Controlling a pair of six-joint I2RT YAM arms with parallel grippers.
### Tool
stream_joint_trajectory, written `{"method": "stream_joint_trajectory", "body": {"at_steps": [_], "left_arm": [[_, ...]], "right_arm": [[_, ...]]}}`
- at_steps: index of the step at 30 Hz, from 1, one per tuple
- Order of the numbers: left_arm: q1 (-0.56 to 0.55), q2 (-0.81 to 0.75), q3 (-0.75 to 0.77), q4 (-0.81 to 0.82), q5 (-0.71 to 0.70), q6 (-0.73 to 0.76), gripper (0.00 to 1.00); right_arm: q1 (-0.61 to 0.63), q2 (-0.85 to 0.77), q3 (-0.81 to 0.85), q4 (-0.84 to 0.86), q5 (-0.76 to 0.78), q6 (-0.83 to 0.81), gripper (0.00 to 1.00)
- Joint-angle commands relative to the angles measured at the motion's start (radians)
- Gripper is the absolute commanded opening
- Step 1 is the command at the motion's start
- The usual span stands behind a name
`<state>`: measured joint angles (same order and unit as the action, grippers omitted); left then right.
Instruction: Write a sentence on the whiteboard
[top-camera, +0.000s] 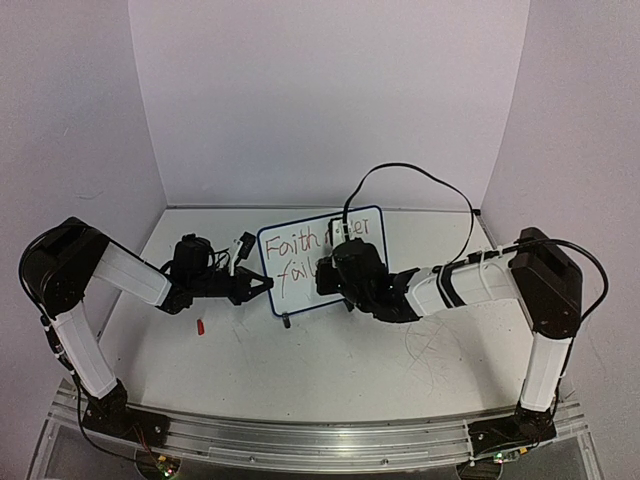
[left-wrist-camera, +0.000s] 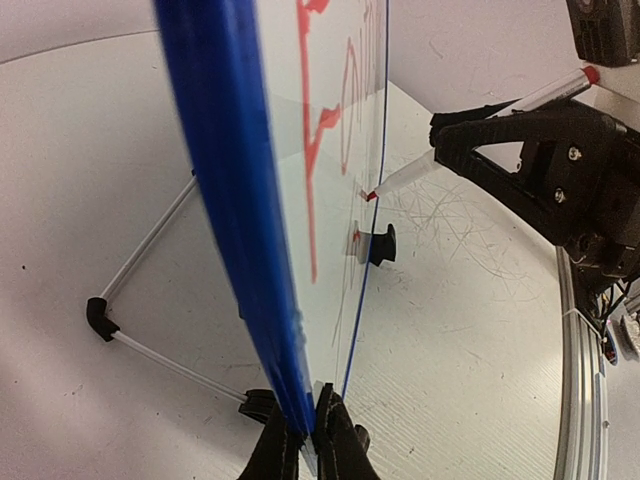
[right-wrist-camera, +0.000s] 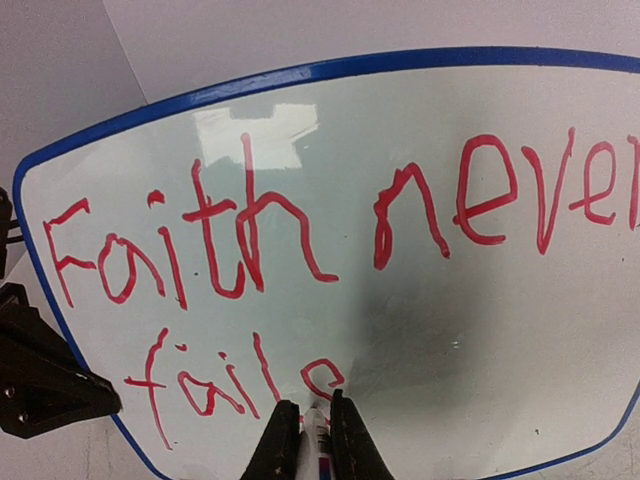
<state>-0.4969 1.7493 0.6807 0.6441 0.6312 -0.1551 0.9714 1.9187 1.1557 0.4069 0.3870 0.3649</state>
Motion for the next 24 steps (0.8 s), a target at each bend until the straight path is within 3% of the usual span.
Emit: {"method": "stream_joint_trajectory", "body": {"at_steps": [1,5,24], "left_arm": [[-0.002,-0.004,0.010,-0.067,-0.082,0.063,0.00],[-0.002,-0.005,0.012,-0.068,-0.085,0.064,0.00],[-0.002,-0.002,0.013,-0.071,-0.089,0.066,0.00]], "right_arm": [[0.000,-0.103,-0.048,0.024,0.003,0.008,0.00],[-0.005,-0.146,-0.081,0.023,0.010,0.004,0.00],[-0.026,-0.066,-0.050,0.021,0.032,0.003,0.00]]}}
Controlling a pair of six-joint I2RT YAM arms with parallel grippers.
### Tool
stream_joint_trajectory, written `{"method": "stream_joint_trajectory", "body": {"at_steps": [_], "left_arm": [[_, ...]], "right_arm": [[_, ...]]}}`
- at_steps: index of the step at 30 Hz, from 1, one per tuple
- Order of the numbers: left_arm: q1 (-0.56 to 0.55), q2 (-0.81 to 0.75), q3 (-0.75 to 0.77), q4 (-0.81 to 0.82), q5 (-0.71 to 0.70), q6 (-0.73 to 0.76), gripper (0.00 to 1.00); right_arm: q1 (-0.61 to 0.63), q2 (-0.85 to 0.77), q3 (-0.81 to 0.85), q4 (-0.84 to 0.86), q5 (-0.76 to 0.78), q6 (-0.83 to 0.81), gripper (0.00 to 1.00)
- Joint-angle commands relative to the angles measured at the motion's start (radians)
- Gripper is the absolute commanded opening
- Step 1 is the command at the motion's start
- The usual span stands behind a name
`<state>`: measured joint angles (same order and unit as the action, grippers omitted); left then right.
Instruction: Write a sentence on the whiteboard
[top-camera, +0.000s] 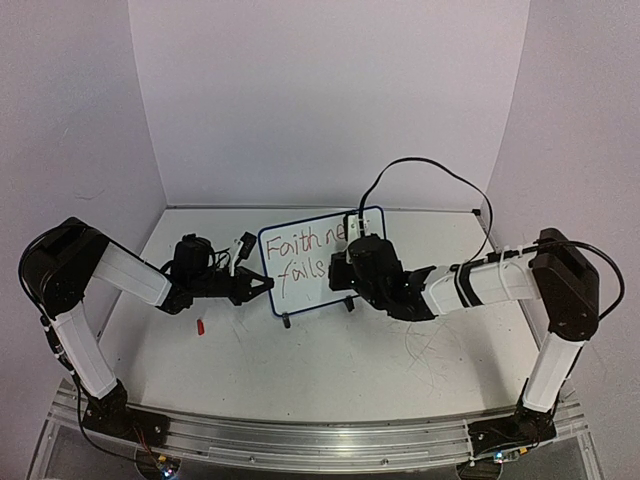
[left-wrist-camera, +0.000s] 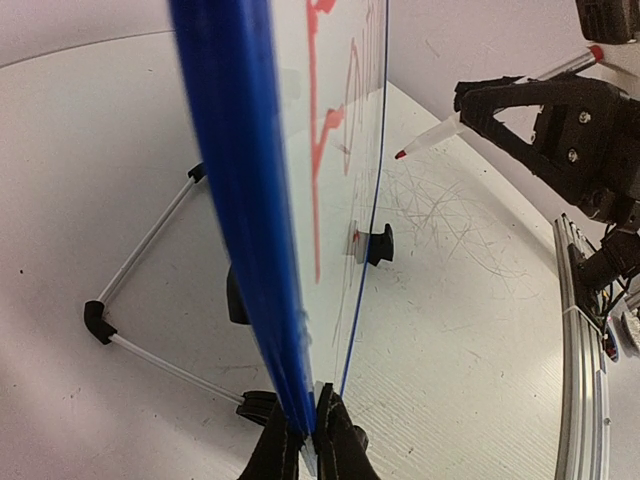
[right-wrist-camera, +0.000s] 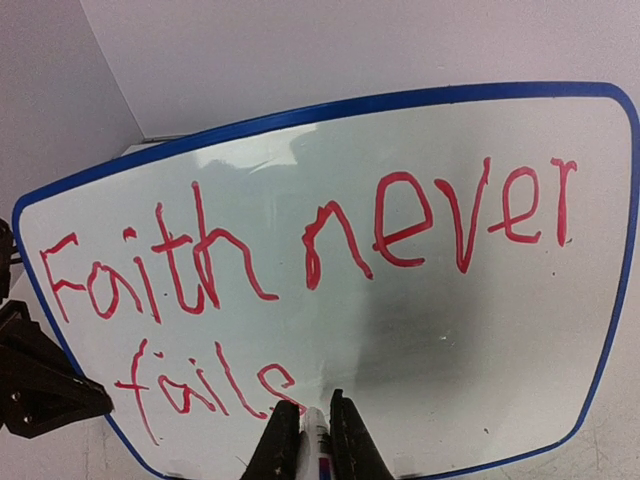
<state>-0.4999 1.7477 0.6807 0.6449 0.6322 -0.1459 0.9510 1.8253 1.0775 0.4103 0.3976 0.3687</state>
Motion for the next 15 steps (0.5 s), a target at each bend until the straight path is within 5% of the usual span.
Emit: {"method": "stream_joint_trajectory", "body": {"at_steps": [1,15], "left_arm": [[0.001,-0.001,0.013,-0.072,-0.089,0.057,0.00],[0.001,-0.002,0.013,-0.072,-0.085,0.057,0.00]], "right_arm": [[-0.006,0.031,0.031,0.018,0.021,0.000,0.00],[-0.008,0.061,0.062,0.021,0.032,-0.008,0.00]]}}
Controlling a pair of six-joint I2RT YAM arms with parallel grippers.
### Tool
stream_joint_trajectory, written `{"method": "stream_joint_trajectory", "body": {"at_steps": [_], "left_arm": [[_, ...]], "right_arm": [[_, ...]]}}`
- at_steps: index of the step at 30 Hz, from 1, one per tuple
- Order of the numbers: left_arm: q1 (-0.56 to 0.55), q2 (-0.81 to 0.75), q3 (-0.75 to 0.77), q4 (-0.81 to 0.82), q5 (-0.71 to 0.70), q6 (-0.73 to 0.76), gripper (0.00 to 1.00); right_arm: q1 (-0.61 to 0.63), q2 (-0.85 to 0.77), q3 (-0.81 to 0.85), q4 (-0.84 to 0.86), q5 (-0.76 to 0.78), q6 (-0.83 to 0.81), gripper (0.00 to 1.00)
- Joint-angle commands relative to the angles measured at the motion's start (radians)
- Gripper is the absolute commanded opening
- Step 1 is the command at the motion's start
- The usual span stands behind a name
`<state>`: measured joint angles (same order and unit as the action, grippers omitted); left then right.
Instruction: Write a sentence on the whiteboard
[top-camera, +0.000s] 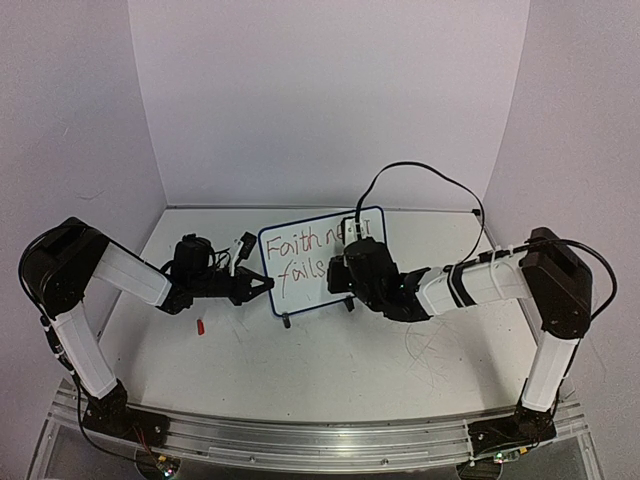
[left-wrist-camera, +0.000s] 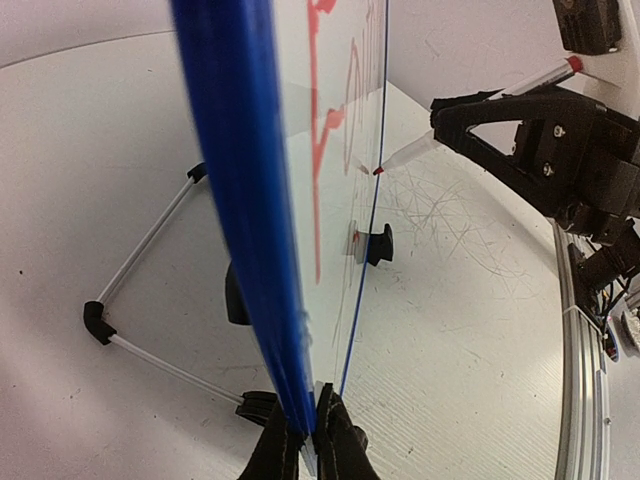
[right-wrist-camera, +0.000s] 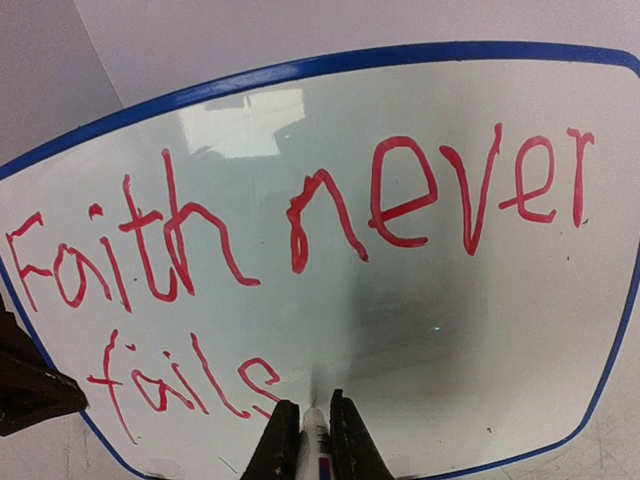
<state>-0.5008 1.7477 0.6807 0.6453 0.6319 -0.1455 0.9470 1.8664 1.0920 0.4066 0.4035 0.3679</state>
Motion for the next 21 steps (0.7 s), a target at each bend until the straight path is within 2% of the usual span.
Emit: {"method": "stream_joint_trajectory", "body": {"at_steps": [1,14,21], "left_arm": [[0.002,-0.002,0.013,-0.073,-0.085,0.057,0.00],[0.002,0.000,0.014,-0.074,-0.086,0.056,0.00],[0.003,0.005,0.017,-0.076,-0.125,0.037,0.00]], "right_arm": [[-0.005,0.024,0.052,0.024,0.026,-0.009,0.00],[-0.008,0.037,0.059,0.022,0.042,-0.022,0.00],[0.005,-0.201,-0.059,-0.019,-0.052,0.015,0.00]]}}
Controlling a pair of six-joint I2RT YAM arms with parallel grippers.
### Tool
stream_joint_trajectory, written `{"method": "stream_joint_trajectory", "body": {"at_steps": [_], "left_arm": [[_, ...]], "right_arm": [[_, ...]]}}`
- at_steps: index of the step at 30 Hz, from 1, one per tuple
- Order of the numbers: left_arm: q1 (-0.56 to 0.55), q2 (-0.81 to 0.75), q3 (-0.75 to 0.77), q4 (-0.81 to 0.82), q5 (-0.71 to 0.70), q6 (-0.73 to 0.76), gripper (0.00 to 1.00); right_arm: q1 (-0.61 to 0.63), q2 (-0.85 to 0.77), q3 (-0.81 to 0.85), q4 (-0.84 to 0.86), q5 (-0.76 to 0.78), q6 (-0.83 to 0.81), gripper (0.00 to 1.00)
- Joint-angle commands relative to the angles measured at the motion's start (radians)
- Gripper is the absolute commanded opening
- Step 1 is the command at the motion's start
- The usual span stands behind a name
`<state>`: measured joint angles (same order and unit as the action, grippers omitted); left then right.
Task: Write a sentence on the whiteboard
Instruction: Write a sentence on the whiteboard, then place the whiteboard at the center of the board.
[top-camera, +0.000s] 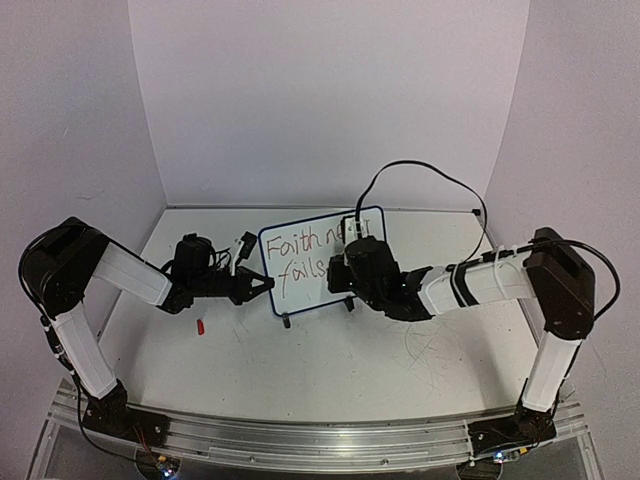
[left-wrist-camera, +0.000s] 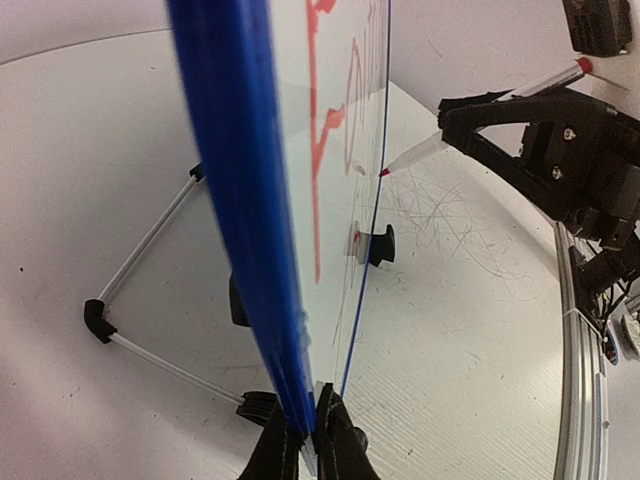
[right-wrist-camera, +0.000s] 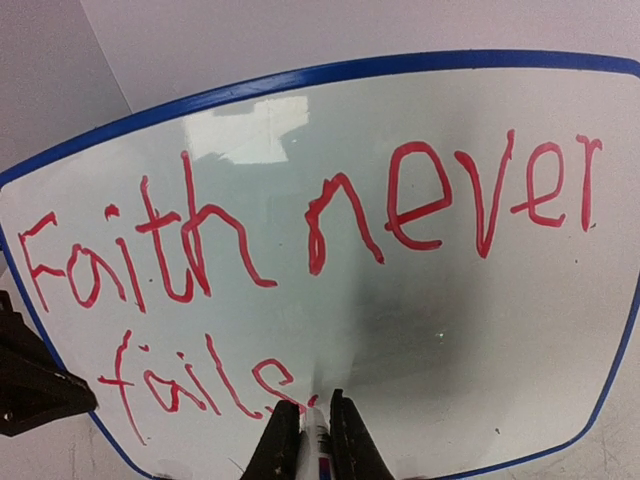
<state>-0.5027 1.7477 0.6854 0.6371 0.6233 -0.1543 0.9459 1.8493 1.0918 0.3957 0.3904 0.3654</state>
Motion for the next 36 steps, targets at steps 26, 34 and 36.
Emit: {"method": "stream_joint_trajectory", "body": {"at_steps": [26,34,36], "left_arm": [[0.004,-0.534,-0.042,-0.627,-0.551,-0.281,0.50],[0.006,-0.535,0.017,-1.103,-0.744,-0.546,0.61],[0.006,-0.483,0.032,-1.111,-0.746,-0.539,0.61]], "right_arm": [[-0.020,-0.632,-0.376,-0.021,0.072,-0.207,0.00],[-0.023,-0.708,-0.436,0.004,0.039,-0.219,0.00],[-0.023,-0.718,-0.442,0.008,0.024,-0.219,0.00]]}}
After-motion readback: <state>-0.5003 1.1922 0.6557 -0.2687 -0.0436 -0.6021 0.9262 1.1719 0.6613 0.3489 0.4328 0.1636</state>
